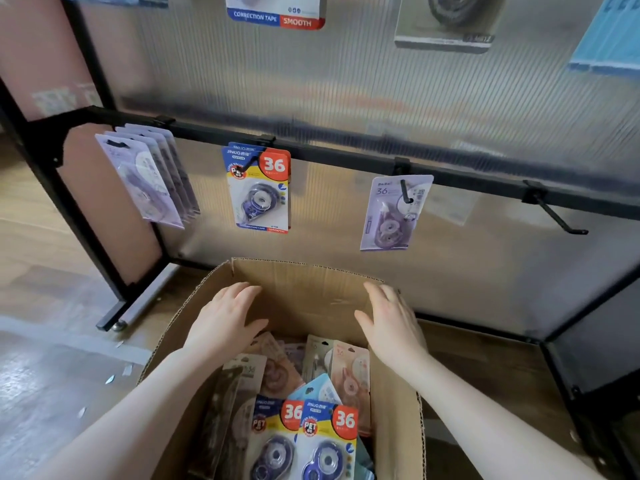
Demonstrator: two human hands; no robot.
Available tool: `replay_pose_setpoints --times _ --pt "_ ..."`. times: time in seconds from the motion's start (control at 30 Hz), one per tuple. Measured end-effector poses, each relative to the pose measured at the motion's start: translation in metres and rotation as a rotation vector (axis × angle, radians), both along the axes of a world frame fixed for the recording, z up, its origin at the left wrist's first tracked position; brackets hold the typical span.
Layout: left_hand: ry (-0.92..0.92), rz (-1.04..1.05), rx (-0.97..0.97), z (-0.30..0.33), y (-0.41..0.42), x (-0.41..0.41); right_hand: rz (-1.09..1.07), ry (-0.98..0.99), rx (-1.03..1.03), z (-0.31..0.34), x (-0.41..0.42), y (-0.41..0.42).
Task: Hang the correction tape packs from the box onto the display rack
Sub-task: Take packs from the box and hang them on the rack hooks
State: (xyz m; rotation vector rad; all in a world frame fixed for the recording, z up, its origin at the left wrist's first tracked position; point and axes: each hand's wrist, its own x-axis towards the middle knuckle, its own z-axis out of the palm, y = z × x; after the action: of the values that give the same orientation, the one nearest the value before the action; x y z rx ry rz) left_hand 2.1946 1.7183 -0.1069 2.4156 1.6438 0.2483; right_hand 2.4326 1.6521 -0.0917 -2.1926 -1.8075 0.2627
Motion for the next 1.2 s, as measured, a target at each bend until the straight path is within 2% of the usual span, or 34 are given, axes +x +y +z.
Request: replay_pose_setpoints --times 0.27,0.47,0.77,1.2 --pt "0.132 -0.05 -0.161 -0.042 0.013 -0.014 0.033 0.049 -0.042 -0.018 -0.009 0.01" --pt "0.16 -0.105 -0.284 -0.072 0.021 -0.012 0.046 0.046 -0.092 -0.028 -0.006 0.009" --pt "0.29 -0.054 -0.529 -0.119 0.013 -0.024 0.074 0.049 -0.126 -0.033 -0.002 0.006" --pt "0.274 -0.117 -0.619 -0.118 0.02 -0.033 0.077 0.055 -0.154 -0.034 0.0 0.007"
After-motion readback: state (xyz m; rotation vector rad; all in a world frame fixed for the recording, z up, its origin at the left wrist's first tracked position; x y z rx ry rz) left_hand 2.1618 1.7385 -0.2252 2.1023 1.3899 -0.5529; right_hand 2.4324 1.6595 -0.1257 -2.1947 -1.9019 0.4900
